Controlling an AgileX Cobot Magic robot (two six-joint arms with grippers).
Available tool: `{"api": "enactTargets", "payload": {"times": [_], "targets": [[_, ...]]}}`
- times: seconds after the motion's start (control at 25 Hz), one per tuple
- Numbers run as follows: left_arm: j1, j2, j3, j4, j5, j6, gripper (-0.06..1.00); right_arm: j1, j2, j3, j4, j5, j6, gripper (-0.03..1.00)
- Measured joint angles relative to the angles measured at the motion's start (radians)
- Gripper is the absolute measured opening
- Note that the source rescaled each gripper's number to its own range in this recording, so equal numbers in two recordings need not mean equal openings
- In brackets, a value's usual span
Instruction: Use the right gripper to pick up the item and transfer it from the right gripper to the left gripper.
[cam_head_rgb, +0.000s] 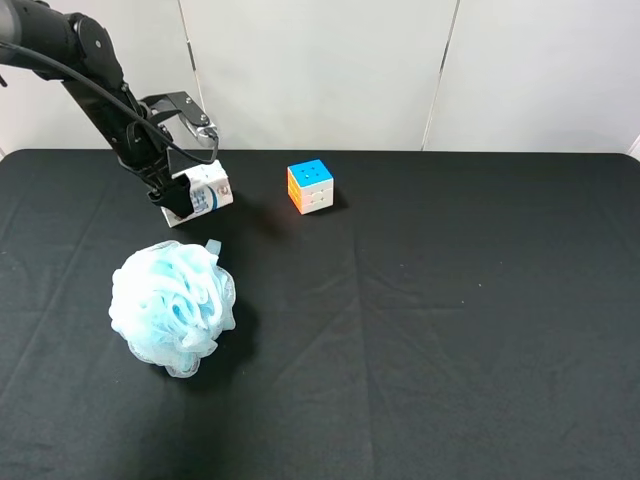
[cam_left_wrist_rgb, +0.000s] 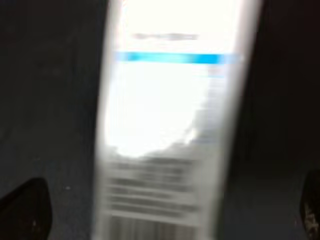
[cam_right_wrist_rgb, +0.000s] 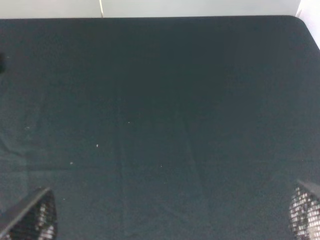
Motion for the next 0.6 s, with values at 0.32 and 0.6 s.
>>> {"api": "enactTargets", "payload": {"times": [0.32,0.6], "targets": [[-0.002,-0.109,0.0,0.0,0.002,-0.108,1.0,0.0,0.0,0.0,0.0,0.0,0.0,0.98],[-0.002,-0.281,0.0,0.036,0.144,-0.306,1.0,0.0,0.0,0.0,0.0,0.0,0.0,0.98]]}}
